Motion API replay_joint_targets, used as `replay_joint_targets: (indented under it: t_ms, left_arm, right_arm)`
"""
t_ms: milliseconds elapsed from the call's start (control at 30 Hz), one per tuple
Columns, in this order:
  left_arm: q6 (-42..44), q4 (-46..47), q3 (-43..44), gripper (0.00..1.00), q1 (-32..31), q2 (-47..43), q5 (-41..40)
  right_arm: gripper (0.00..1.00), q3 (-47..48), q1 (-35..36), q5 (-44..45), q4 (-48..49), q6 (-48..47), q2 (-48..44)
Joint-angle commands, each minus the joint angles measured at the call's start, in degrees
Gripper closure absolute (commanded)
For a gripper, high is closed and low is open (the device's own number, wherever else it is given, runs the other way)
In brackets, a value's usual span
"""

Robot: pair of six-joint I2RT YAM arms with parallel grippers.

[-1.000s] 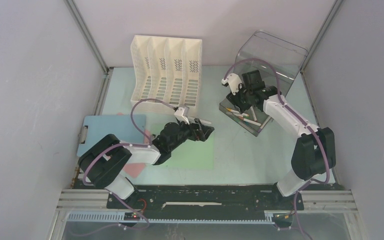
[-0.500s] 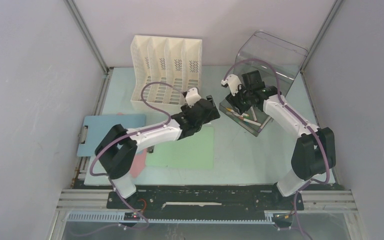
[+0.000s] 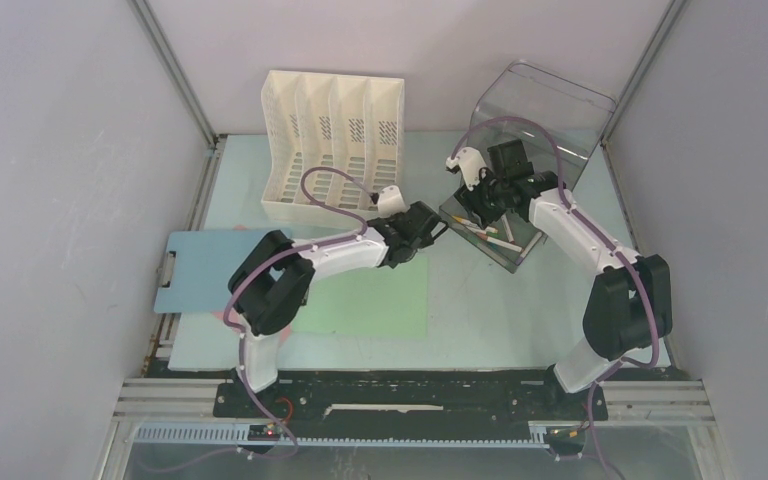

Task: Organize the desk
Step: Pick up the stationery from the center of the board.

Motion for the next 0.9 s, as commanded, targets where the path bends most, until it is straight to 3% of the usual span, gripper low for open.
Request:
replay_joint_targets:
  t_ms: [0,400,867]
  left_arm:
    - [-2.0,-1.8,3.6,0.12,1.3,2.0,-3.2]
    - [0.3,-5.9,10.0,0.26,2.2,8.2,-4.6]
    - [1.0,-7.8,12.4,0.29,2.6,10.9,-5.3]
  right_arm:
    - [0.43,0.1,-0.2,-0.8,0.3,0.5,-1.9]
    - [0.43,0.1,-0.3,-1.0,0.1,0.5,-1.7]
    - [0.43,0.2,-0.2,-1.5,-0.1,0.2,-1.2]
